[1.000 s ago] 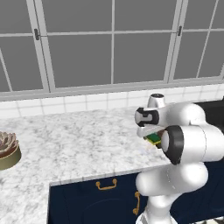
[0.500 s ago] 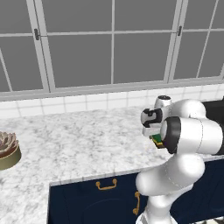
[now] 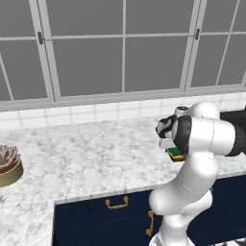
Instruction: Pick up the sponge from the counter and clean the cutting board by briefly scrubbing or pressing down on the cutting board. Once finished, release the sponge.
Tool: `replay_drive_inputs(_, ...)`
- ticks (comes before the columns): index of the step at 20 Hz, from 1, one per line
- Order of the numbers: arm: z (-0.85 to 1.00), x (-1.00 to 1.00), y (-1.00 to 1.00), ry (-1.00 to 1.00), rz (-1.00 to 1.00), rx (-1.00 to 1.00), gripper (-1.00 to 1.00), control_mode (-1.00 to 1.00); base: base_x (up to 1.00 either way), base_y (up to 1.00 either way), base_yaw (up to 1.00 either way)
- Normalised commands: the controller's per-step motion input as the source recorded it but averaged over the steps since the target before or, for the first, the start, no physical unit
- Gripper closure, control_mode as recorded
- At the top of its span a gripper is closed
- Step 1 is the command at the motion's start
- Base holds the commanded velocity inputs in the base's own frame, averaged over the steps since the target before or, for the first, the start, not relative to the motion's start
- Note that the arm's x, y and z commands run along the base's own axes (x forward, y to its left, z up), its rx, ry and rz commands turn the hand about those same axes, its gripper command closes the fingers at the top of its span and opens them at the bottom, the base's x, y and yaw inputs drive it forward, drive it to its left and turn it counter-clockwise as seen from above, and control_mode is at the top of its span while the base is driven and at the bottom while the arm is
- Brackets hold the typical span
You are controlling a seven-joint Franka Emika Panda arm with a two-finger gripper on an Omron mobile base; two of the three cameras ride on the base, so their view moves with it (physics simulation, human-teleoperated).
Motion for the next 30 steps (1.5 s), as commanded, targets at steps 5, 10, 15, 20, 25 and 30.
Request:
replay_drive_inputs(5, -0.33, 0.36, -0.12, -0.13, -0.10, 0.00, 1.00, -1.00, 0.00, 0.00, 0.00)
replay_drive_inputs(10, -0.24, 0.32, 0.00, -0.13, -0.05, 0.00, 1.00, -1.00, 0.00, 0.00, 0.00)
replay_drive_inputs(15, -0.05, 0.04, 0.00, -0.25, -0.01, 0.00, 1.00, -1.00, 0.00, 0.00, 0.00)
replay_drive_inputs(20, -0.09, 0.17, 0.00, -0.26, -0.05, 0.00, 1.00, -1.00, 0.00, 0.00, 0.00)
replay_drive_inputs(25, -0.10, 0.34, 0.00, -0.12, -0.09, 0.00, 1.00, -1.00, 0.00, 0.00, 0.00)
replay_drive_inputs(30, -0.13, 0.38, 0.00, -0.13, -0.10, 0.00, 1.00, -1.00, 0.00, 0.00, 0.00)
